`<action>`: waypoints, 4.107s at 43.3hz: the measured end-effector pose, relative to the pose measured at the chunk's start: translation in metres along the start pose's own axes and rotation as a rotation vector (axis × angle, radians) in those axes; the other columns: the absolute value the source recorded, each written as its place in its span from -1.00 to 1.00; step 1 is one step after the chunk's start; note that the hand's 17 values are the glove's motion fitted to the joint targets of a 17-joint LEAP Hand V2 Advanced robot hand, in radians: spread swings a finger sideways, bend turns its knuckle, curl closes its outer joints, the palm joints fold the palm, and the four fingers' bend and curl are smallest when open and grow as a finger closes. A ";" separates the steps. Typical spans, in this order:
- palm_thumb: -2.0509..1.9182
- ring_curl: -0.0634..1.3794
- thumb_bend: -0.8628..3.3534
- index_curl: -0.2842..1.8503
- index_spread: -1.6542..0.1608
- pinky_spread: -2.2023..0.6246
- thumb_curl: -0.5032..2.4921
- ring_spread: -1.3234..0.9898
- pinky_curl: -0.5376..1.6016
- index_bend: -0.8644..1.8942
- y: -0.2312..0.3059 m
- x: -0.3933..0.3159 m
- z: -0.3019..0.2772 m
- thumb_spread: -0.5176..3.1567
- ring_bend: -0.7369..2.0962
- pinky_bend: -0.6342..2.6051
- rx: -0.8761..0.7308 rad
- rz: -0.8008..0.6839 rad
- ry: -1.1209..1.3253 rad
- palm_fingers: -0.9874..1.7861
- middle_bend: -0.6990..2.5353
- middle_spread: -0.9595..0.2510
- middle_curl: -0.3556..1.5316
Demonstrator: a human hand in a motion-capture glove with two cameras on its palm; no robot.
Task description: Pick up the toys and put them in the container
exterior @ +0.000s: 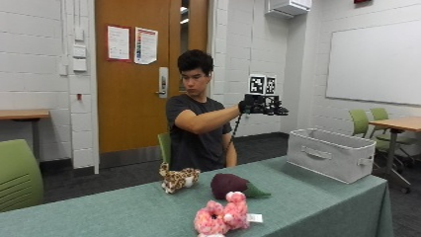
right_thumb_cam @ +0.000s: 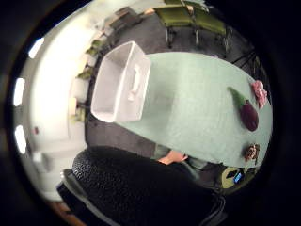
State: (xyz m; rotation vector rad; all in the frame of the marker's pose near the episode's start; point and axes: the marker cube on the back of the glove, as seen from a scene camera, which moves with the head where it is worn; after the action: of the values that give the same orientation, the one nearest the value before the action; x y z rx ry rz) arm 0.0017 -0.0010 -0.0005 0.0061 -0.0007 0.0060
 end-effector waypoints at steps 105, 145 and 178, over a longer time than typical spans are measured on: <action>0.30 -0.26 -0.54 -0.12 0.42 0.23 -0.23 -0.22 -0.15 0.01 -0.088 -0.162 -0.121 -0.34 0.23 -0.18 0.403 -0.437 -0.255 0.55 -0.09 -0.09 -0.02; -0.05 -0.49 -0.65 -0.38 0.74 0.48 -0.43 -0.02 -0.18 -0.28 -0.140 -0.047 -0.067 -0.28 -0.06 -0.15 0.234 -0.303 0.049 -0.36 -0.36 0.57 -0.17; -0.07 -0.58 -0.66 -0.36 0.64 0.52 -0.53 -0.07 -0.19 -0.23 -0.133 0.388 0.159 -0.31 -0.27 -0.22 -0.012 0.351 -0.015 -0.35 -0.44 0.49 -0.20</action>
State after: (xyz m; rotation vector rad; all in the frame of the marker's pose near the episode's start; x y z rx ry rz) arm 0.3899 -0.1326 0.1584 -0.0065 -0.0171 0.3569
